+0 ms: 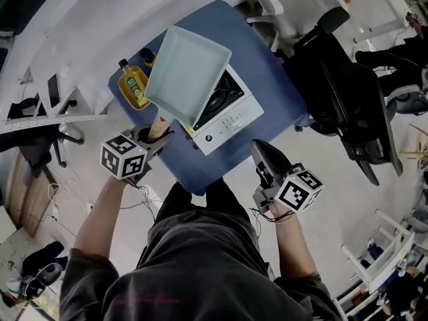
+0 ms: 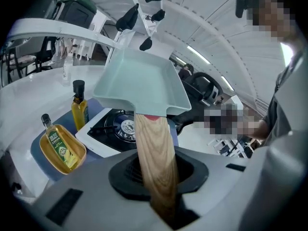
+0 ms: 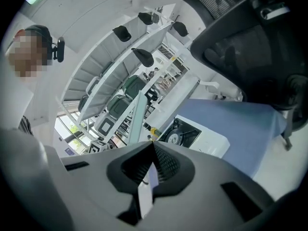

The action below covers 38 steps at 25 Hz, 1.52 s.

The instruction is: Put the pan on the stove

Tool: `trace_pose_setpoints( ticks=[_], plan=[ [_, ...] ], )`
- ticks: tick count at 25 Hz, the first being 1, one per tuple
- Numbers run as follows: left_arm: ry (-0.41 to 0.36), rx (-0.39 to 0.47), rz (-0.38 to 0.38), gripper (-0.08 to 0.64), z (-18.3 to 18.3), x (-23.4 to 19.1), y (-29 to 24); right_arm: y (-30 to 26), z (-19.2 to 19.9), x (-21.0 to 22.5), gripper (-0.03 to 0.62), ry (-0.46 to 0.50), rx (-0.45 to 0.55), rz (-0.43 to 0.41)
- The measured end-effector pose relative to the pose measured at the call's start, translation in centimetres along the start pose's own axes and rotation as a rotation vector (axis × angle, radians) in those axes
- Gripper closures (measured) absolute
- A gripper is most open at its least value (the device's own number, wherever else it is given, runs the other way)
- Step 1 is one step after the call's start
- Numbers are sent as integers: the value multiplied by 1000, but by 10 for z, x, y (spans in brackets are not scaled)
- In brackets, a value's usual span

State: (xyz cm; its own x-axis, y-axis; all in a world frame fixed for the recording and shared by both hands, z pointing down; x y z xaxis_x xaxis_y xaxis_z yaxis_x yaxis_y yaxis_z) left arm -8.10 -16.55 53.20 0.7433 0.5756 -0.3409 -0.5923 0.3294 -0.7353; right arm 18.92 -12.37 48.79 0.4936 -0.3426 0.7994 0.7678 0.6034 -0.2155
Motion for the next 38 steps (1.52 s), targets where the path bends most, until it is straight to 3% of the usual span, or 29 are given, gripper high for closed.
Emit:
trace_pose_setpoints(
  ticks=[11, 21, 38],
  plan=[
    [-140, -206, -30, 476, 15, -31, -43, 6, 7, 23, 589, -49, -2, 30],
    [-264, -342, -52, 474, 25, -49, -60, 8, 13, 32, 589, -82, -3, 48],
    [-344, -459, -88, 472, 33, -65, -68, 6, 27, 40, 589, -115, -3, 43]
  ],
)
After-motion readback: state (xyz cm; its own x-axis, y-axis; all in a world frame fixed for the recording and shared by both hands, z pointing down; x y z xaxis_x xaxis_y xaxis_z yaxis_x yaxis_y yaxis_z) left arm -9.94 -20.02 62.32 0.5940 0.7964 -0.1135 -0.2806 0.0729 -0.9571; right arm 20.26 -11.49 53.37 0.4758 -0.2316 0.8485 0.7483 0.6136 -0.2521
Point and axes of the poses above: the fingertips, and each gripper's own axes: y backward along the fingers, x to its right, z out of its underside, the point moved 4 cm from there along y, backward along the fingers, and after that the axes turned 11 degrees about -z, right-handed, at the moved point
